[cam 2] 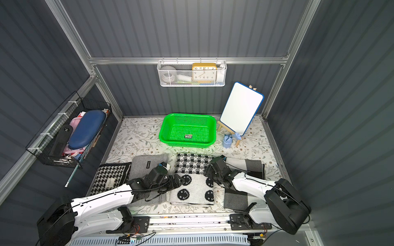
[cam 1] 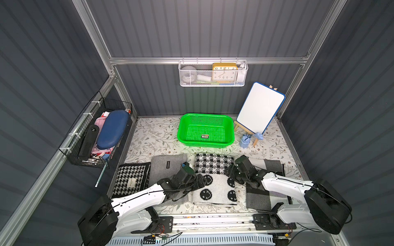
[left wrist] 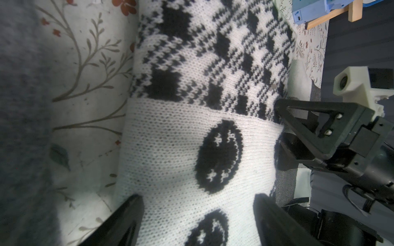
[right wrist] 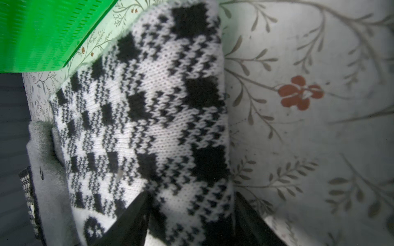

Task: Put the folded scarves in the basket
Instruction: Adjust the scarf at the center of the board.

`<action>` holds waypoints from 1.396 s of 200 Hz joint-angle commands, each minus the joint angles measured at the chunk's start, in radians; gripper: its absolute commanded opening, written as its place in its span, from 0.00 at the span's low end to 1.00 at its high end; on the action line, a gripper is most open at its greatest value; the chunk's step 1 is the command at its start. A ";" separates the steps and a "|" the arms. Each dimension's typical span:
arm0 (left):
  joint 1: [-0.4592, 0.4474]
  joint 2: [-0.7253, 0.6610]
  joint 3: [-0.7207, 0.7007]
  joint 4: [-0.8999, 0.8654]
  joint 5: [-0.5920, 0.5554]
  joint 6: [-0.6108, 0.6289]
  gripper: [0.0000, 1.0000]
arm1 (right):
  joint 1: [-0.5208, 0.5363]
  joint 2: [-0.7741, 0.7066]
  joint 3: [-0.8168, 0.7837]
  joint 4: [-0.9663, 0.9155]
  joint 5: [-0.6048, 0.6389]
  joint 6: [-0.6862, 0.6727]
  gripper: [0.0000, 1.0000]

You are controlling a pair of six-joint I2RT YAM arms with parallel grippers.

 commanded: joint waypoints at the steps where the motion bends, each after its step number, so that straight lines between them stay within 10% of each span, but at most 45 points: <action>1: -0.002 0.019 0.016 -0.054 -0.003 0.043 0.84 | 0.006 -0.005 -0.019 0.029 -0.021 -0.007 0.55; 27: -0.002 0.035 0.018 -0.041 0.008 0.065 0.78 | 0.007 -0.015 -0.028 0.023 -0.012 -0.011 0.43; 86: -0.001 0.138 0.050 -0.014 -0.009 0.086 0.28 | 0.021 -0.067 -0.057 -0.008 -0.006 -0.015 0.01; 166: 0.055 0.413 0.319 -0.022 -0.101 0.286 0.00 | 0.159 -0.289 -0.145 -0.171 0.100 0.089 0.00; 194: 0.160 0.463 0.356 0.061 -0.023 0.385 0.18 | 0.252 -0.364 -0.180 -0.187 0.162 0.168 0.00; 229: 0.209 0.511 0.460 0.075 0.040 0.460 0.93 | 0.311 -0.382 -0.141 -0.247 0.206 0.154 0.49; 279: 0.209 0.301 0.422 -0.026 0.003 0.381 0.99 | 0.307 -0.537 -0.070 -0.506 0.405 0.025 0.71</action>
